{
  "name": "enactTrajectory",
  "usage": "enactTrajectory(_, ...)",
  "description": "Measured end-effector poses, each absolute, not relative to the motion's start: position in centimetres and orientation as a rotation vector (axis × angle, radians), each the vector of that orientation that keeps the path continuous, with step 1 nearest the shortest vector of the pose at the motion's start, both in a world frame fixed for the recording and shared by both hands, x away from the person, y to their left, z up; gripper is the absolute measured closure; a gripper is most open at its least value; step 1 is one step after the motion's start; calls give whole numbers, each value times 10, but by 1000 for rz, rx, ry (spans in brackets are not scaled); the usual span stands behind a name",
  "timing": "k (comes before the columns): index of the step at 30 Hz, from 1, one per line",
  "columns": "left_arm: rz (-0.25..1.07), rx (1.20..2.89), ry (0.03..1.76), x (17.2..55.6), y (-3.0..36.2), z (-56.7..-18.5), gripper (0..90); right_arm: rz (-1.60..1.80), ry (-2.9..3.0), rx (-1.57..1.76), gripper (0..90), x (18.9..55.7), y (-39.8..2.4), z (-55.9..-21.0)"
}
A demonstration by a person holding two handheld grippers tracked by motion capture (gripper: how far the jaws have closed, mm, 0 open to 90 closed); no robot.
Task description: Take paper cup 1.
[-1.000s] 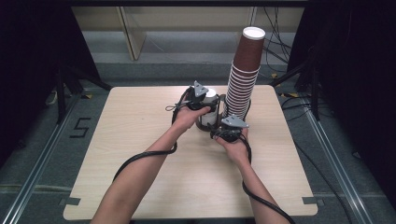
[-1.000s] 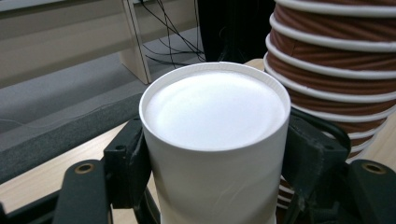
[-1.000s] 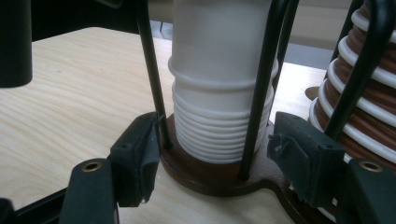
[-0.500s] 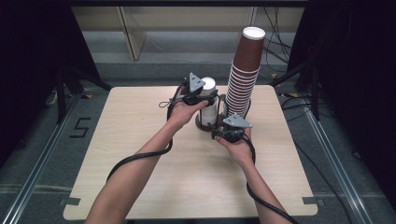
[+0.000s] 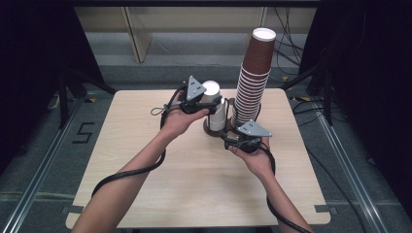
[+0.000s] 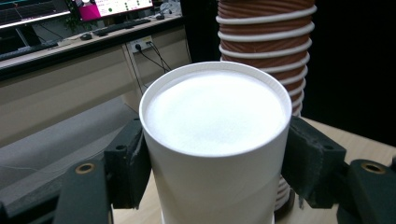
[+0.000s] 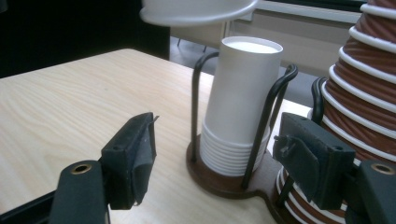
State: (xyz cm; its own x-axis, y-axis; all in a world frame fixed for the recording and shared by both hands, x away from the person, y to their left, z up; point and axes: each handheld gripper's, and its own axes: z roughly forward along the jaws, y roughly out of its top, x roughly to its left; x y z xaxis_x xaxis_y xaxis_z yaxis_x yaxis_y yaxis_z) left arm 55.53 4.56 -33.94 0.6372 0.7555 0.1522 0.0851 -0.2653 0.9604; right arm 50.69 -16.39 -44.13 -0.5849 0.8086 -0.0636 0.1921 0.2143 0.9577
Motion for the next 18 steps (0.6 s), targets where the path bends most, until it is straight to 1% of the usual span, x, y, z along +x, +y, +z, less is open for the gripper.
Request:
enactTrajectory(4, 739, 1775, 681, 540, 57, -343, 310, 1396, 1925, 899, 278, 498, -166, -437)
enactTrajectory(10, 705, 1845, 673, 509, 75, -352, 310, 1465, 1963, 879, 244, 469, -169, -427)
enactTrajectory(15, 663, 1887, 662, 488, 82, -361, 309, 1524, 2006, 871, 218, 446, -166, -421)
enactTrajectory(18, 641, 1890, 659, 481, 82, -363, 309, 1549, 2017, 828, 208, 440, -164, -420)
